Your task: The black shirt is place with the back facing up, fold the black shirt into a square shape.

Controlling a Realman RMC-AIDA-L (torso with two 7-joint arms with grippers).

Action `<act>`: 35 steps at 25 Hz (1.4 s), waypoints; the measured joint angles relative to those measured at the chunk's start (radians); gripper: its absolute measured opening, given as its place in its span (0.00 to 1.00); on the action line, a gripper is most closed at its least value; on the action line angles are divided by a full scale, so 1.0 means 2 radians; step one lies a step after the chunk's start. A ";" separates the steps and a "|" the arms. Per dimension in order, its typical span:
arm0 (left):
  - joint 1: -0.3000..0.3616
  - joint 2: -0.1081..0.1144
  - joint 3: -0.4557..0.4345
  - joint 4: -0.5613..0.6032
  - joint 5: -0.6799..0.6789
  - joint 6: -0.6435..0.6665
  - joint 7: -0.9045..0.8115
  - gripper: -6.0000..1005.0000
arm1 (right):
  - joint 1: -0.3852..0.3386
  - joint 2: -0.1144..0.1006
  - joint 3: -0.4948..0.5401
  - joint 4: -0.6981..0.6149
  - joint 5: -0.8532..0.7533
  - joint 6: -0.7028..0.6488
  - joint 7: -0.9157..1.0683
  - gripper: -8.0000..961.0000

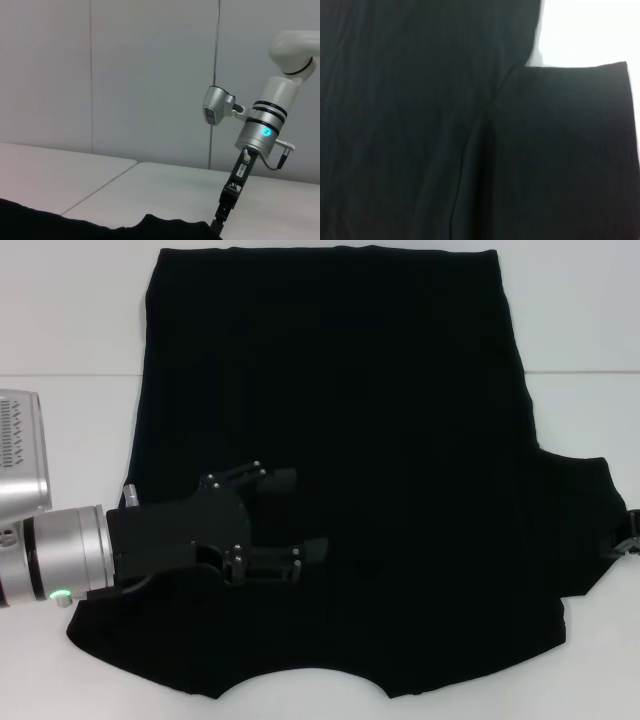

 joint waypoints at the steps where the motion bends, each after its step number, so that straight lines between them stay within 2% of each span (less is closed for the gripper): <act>1: 0.000 0.000 0.000 0.000 0.000 0.000 0.000 0.93 | -0.001 0.000 0.000 0.000 0.000 0.000 0.000 0.09; 4: 0.000 0.000 0.000 0.000 0.000 0.000 0.000 0.93 | -0.002 0.000 0.002 -0.003 0.001 -0.002 0.000 0.01; 15: 0.001 -0.001 0.000 0.000 0.000 0.001 0.000 0.93 | -0.010 -0.005 0.005 -0.009 0.004 -0.038 0.002 0.15; 20: 0.000 -0.001 0.001 0.000 0.000 0.002 0.000 0.93 | -0.012 -0.008 0.005 -0.011 0.003 -0.045 0.007 0.36; 35: -0.004 0.000 0.002 0.000 0.000 0.000 0.000 0.93 | -0.009 -0.005 0.005 -0.006 0.002 -0.033 0.012 0.43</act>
